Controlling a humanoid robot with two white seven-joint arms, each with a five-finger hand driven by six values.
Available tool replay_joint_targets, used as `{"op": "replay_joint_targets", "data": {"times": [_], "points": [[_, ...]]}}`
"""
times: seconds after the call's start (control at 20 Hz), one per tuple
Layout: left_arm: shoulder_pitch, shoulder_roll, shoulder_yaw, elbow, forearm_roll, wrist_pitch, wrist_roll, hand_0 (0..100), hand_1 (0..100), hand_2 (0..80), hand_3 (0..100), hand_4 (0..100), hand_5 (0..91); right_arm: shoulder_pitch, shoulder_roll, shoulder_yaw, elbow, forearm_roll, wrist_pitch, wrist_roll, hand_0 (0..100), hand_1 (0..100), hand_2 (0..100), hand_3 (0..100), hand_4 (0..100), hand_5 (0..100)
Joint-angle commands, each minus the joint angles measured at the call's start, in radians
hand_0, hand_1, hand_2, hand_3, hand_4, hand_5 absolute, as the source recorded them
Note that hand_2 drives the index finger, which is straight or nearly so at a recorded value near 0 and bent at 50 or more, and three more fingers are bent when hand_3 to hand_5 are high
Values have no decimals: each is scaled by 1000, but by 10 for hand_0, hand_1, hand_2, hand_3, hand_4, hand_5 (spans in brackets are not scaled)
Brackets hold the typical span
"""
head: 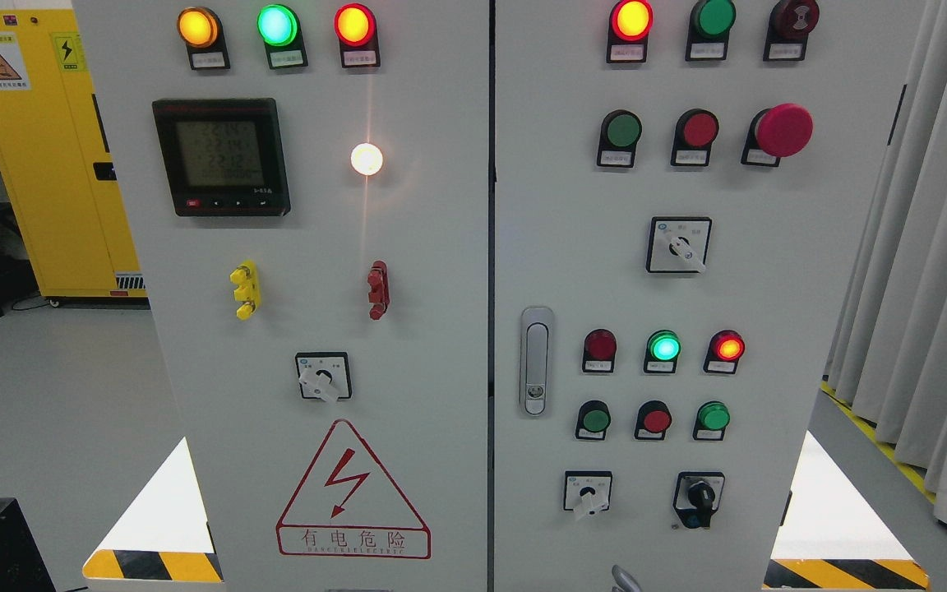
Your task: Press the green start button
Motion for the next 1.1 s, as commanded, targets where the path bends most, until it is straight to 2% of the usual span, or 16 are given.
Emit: {"op": "replay_joint_targets", "data": {"times": [0.0, 0.4, 0.45, 0.55, 0.6, 0.65, 0.7, 0.75, 0.85, 0.95, 1.0, 1.05], "points": [[0, -1, 0, 0, -1, 1, 0, 120, 556, 0, 0, 0, 0, 12, -17, -1, -89, -79, 26, 8, 552, 703, 0, 111, 209, 96], [0, 1, 0, 0, -1, 1, 1, 120, 556, 0, 0, 0, 0, 21, -25, 2, -84, -39, 29, 20, 544, 706, 0, 117, 218, 102], [0, 1, 0, 0, 0, 1, 0, 120, 556, 0, 0, 0, 0, 23, -25, 0, -84, 11, 29, 23, 543, 706, 0, 119, 219, 102], [0, -1, 0, 0, 0, 1, 0, 120, 556, 0, 0, 0, 0, 20, -22, -3, -81, 151, 21, 22, 454, 723, 0, 173, 281, 141], [0, 1, 0, 0, 0, 1, 0, 120, 556, 0, 0, 0, 0, 14, -22, -16, -83, 211, 19, 17, 448, 725, 0, 182, 285, 145], [0, -1, 0, 0, 0, 1, 0, 120, 556, 0, 0, 0, 0, 8, -22, -39, -84, 267, 18, 17, 444, 736, 0, 244, 332, 199], [0, 1, 0, 0, 0, 1, 0, 120, 556, 0, 0, 0, 0, 1, -17, -55, -87, 318, 18, 16, 456, 743, 0, 335, 431, 296], [0, -1, 0, 0, 0, 1, 0, 120, 556, 0, 0, 0, 0, -11, -15, -59, -87, 366, 18, 14, 456, 745, 0, 351, 454, 314], [-1, -1, 0, 0, 0, 1, 0, 120, 556, 0, 0, 0, 0, -44, -14, -70, -87, 441, 18, 13, 461, 767, 0, 563, 700, 650], [0, 1, 0, 0, 0, 1, 0, 120, 556, 0, 0, 0, 0, -81, -12, -107, -86, 505, 19, 11, 486, 780, 0, 662, 804, 797], [0, -1, -1, 0, 0, 1, 0, 120, 556, 0, 0, 0, 0, -92, -12, -122, -86, 545, 19, 9, 479, 786, 0, 751, 873, 876], [0, -1, 0, 0, 0, 1, 0, 120, 556, 0, 0, 0, 0, -104, -12, -131, -84, 590, 19, 8, 474, 789, 0, 782, 895, 892]]}}
